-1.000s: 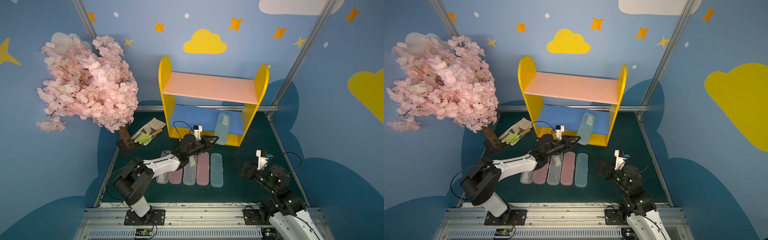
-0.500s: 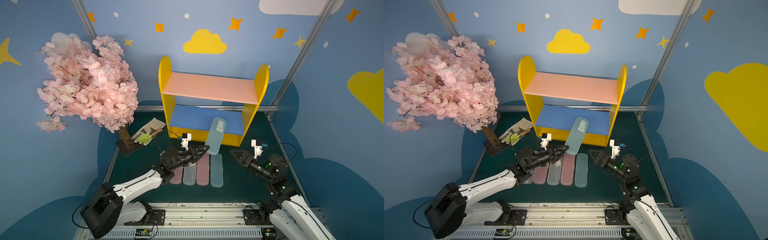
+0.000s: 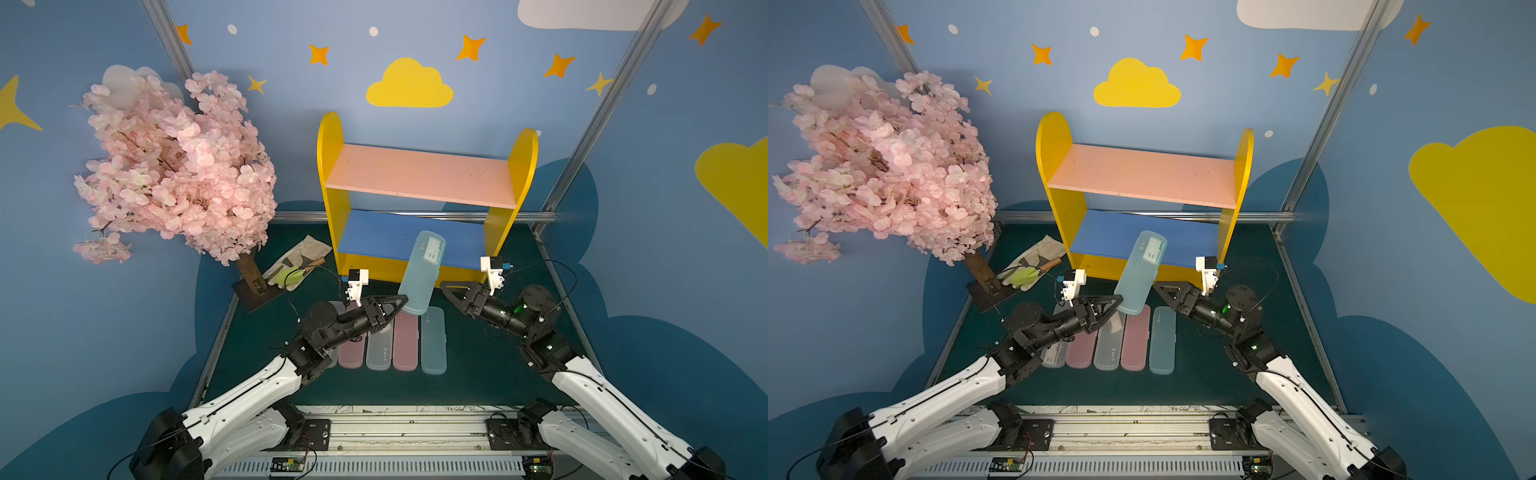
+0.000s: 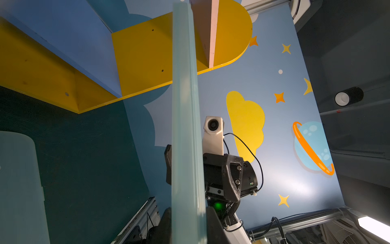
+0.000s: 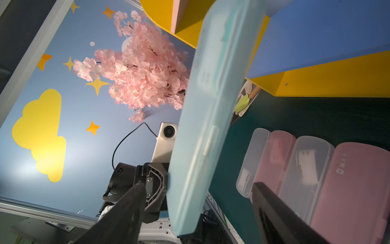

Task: Remove the pencil cases from the shelf
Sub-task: Pick up the pencil case from the shelf, then place the pencil case at the center of the board.

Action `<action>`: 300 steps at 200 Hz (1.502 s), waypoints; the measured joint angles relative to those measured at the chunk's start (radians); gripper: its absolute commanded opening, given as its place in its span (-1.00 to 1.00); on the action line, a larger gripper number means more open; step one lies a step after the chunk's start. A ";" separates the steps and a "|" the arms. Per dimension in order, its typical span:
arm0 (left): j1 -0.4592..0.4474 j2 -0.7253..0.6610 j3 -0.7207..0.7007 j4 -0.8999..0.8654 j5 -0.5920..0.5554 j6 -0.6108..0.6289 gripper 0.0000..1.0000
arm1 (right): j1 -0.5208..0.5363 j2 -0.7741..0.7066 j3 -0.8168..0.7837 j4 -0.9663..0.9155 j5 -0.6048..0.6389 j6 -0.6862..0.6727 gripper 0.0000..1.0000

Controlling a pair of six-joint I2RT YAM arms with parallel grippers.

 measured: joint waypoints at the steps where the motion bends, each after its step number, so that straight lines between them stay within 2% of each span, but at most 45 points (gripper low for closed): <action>1: 0.000 0.000 0.000 -0.001 0.000 0.000 -0.94 | 0.000 0.001 0.002 0.002 0.000 0.000 0.57; 40: -0.005 -0.005 0.000 -0.017 0.002 0.000 -0.95 | 0.012 0.051 0.038 0.035 0.008 0.014 0.40; 134: -0.019 -0.028 0.000 -0.019 0.006 0.000 -0.95 | 0.023 0.128 0.042 0.070 0.020 0.066 0.29; 201: -0.033 -0.027 0.000 -0.011 0.009 0.000 -0.95 | 0.039 0.178 0.043 0.168 0.005 0.127 -0.14; 227: -0.037 -0.027 0.008 0.003 0.008 0.004 -0.88 | 0.040 0.178 0.042 0.206 0.010 0.144 -0.33; 241: -0.037 -0.025 0.015 0.003 0.008 0.003 -0.76 | 0.040 0.178 0.041 0.229 0.013 0.160 -0.47; 255: -0.038 -0.014 0.021 0.005 0.009 0.006 -0.54 | 0.041 0.178 0.040 0.253 0.018 0.179 -0.57; 273: -0.037 0.005 0.031 0.005 0.013 0.014 -0.05 | 0.041 0.178 0.040 0.271 0.026 0.190 -0.65; 289: -0.039 0.018 0.046 0.000 0.012 0.018 0.51 | 0.044 0.178 0.033 0.271 0.028 0.188 -0.69; 300: -0.039 0.016 0.055 -0.014 0.003 0.027 0.69 | 0.044 0.178 0.025 0.268 0.030 0.182 -0.72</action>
